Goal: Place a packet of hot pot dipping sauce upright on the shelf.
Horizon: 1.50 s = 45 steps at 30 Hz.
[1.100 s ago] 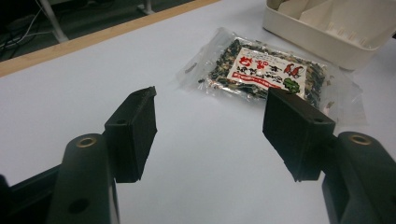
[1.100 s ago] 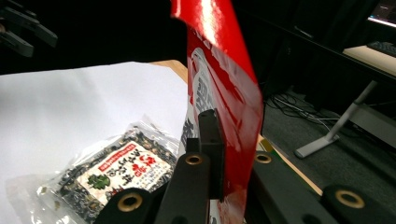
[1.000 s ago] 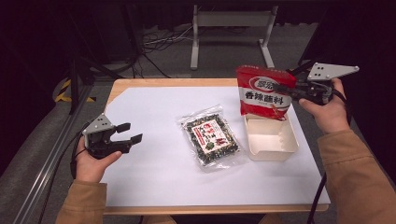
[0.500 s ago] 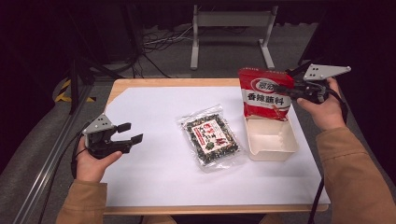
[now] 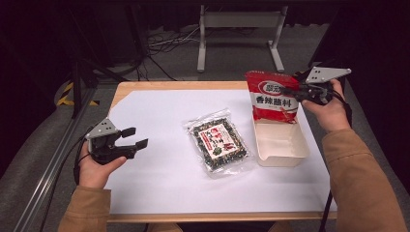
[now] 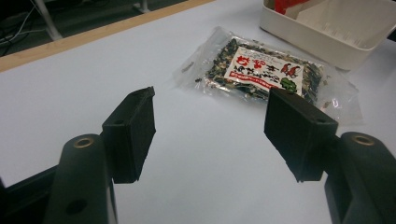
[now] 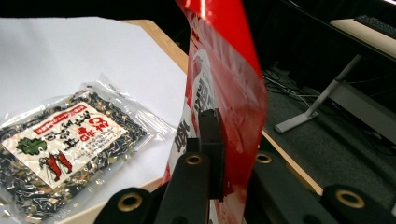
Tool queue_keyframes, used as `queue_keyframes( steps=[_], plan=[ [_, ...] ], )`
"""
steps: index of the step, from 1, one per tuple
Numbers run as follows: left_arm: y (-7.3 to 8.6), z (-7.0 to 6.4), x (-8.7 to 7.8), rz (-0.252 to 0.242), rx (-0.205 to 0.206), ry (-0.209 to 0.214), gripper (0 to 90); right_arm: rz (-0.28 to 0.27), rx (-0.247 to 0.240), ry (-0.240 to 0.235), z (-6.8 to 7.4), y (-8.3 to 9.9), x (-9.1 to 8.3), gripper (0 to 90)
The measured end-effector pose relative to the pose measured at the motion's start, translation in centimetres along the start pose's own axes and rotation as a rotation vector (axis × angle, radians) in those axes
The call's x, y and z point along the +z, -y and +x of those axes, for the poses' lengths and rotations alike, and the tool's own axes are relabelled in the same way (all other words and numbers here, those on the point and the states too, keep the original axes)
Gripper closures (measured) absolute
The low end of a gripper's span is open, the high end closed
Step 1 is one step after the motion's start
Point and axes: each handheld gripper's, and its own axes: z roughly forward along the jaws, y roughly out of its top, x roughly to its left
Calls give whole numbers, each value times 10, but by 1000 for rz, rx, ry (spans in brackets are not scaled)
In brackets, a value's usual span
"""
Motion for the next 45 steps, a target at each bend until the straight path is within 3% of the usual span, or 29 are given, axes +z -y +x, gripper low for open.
queue_keyframes(
  steps=[7, 15, 22, 32, 45],
  plan=[
    [0, 1, 1, -2, 2, 0, 343, 27, -30, -12, 0, 6, 12, 891],
    [1, 1, 1, 0, -9, 7, 343, 7, -11, -14, 1, 16, 14, 889],
    [-1, 1, 2, -6, -3, 12, 343, 34, -9, -43, 7, 20, 17, 883],
    [-3, 2, 5, -4, -7, 21, 342, 72, 58, 15, 6, 37, 14, 890],
    [-6, 2, 10, -6, 5, 37, 342, 92, 132, 44, 5, 52, 7, 889]
  ],
)
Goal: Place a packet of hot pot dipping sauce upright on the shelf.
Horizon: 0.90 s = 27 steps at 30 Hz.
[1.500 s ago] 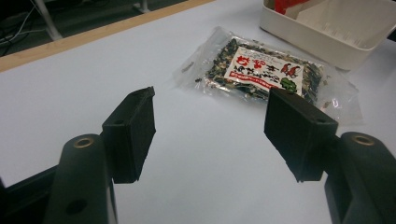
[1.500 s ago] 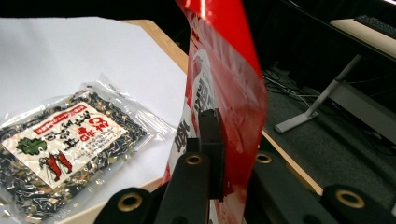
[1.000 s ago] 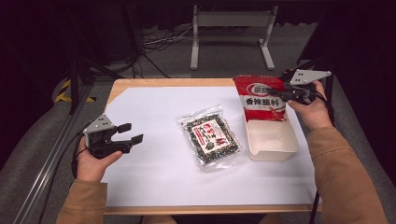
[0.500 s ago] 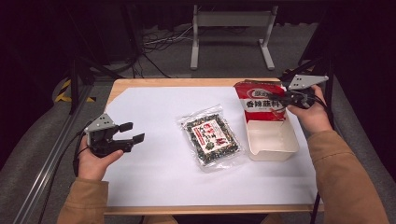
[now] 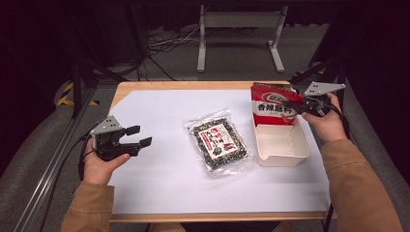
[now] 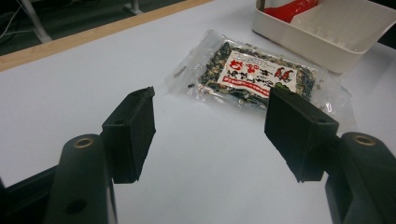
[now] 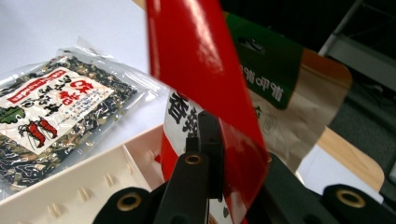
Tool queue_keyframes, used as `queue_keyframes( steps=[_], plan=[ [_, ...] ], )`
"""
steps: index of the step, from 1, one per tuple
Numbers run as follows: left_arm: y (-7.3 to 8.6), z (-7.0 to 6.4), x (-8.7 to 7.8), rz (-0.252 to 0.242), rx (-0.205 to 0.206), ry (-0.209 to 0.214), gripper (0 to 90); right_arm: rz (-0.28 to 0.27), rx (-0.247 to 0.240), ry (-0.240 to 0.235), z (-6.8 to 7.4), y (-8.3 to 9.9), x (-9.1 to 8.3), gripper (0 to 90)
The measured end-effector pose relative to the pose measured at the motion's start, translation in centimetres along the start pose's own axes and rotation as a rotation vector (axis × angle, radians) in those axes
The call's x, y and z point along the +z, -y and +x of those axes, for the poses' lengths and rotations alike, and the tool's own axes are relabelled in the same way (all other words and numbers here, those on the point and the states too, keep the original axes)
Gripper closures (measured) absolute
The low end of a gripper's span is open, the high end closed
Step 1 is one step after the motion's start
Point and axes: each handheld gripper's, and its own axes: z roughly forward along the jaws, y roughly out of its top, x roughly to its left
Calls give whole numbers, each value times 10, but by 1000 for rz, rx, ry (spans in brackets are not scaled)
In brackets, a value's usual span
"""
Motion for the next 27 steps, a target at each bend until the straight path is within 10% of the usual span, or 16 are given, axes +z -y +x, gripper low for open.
queue_keyframes(
  steps=[11, 21, 27],
  plan=[
    [0, 0, 0, 2, -2, 5, 341, 5, 104, 17, -3, 10, 0, 844],
    [-2, -1, 5, 10, 0, 12, 333, -99, 189, 94, -1, 7, -9, 440],
    [-4, -2, 9, 10, -4, 21, 329, -131, 190, 120, 4, 4, -16, 346]
  ],
)
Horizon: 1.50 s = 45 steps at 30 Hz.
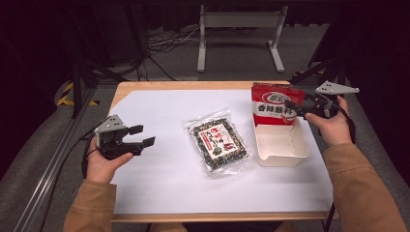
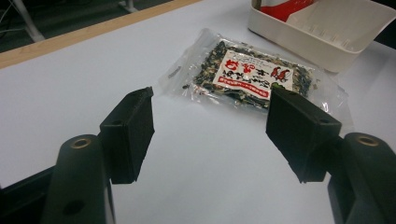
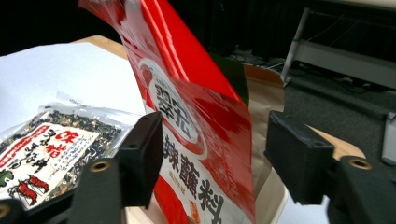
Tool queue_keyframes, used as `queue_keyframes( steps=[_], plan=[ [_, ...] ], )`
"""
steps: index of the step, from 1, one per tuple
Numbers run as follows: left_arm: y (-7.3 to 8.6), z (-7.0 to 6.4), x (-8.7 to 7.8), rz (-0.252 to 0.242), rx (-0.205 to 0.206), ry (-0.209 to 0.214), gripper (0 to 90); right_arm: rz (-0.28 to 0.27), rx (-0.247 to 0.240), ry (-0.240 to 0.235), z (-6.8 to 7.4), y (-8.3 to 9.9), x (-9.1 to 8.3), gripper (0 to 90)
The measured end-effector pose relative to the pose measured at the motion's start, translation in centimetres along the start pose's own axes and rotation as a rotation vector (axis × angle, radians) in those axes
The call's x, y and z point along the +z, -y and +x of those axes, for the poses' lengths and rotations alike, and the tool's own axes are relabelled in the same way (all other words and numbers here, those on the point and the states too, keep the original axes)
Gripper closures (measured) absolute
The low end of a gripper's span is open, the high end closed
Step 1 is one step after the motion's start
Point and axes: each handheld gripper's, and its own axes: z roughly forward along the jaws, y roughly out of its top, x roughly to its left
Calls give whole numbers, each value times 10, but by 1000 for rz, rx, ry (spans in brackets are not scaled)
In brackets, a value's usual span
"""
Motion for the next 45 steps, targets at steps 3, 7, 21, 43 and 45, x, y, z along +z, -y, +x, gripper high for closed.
queue_keyframes(
  steps=[3, 7, 21, 43, 45],
  plan=[
    [-2, 0, 3, 6, 9, 1, 317, -30, 8, 10, 5, -3, -7, 287],
    [-4, 0, 8, 23, 7, 0, 279, -19, -31, 50, 10, -4, -19, 264],
    [-9, -6, 23, 38, 24, 13, 314, 34, -108, 72, 42, -2, -61, 304],
    [-8, -6, 44, 50, -11, 15, 301, 23, -148, -137, 122, 17, -56, 335],
    [-8, -5, 48, 50, -29, 27, 302, 16, -145, -144, 124, 17, -55, 336]
  ],
)
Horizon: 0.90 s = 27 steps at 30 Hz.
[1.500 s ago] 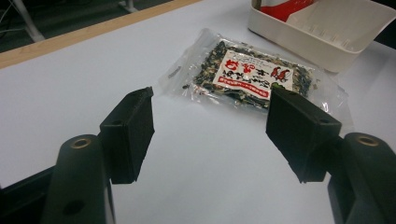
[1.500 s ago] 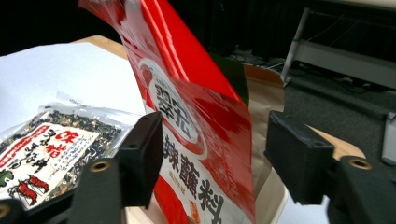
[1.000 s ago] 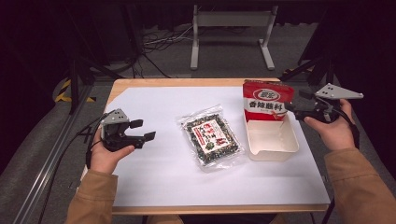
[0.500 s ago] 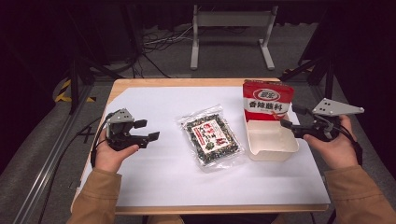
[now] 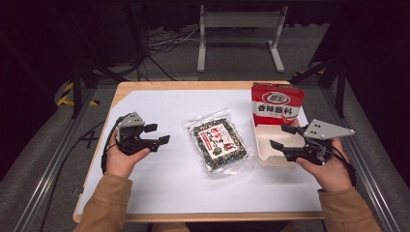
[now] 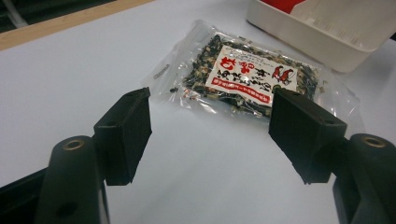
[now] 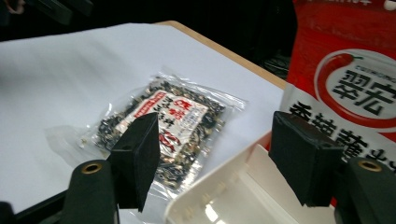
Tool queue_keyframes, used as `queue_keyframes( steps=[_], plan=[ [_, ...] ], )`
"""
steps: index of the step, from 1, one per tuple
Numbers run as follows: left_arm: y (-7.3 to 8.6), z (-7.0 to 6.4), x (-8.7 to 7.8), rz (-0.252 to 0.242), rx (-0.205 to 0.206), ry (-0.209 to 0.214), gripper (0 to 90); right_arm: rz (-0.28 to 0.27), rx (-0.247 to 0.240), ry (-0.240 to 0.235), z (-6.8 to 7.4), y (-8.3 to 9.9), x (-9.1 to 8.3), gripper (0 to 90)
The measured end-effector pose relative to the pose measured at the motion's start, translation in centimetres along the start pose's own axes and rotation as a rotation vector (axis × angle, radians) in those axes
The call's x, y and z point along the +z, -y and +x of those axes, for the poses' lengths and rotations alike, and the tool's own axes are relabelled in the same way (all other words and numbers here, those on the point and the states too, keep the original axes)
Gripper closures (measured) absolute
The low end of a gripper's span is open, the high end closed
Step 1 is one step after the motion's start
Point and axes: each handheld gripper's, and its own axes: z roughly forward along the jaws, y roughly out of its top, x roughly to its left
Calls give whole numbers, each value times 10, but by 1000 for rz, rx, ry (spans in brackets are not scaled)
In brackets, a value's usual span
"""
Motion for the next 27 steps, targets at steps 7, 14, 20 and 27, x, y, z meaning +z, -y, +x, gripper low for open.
queue_keyframes(
  steps=[7, 14, 20, 27],
  plan=[
    [2, -1, 27, 45, 4, -70, 359, -34, -36, -4, 10, -1, -1, 356],
    [0, 6, 46, 77, -64, -53, 394, -53, -5, -16, 13, 3, -1, 379],
    [0, 12, 62, 100, -162, -32, 340, -42, 9, -24, 17, 5, -3, 373],
    [3, 22, 73, 116, -243, -16, 373, -44, -6, -4, 20, 8, -9, 364]
  ],
)
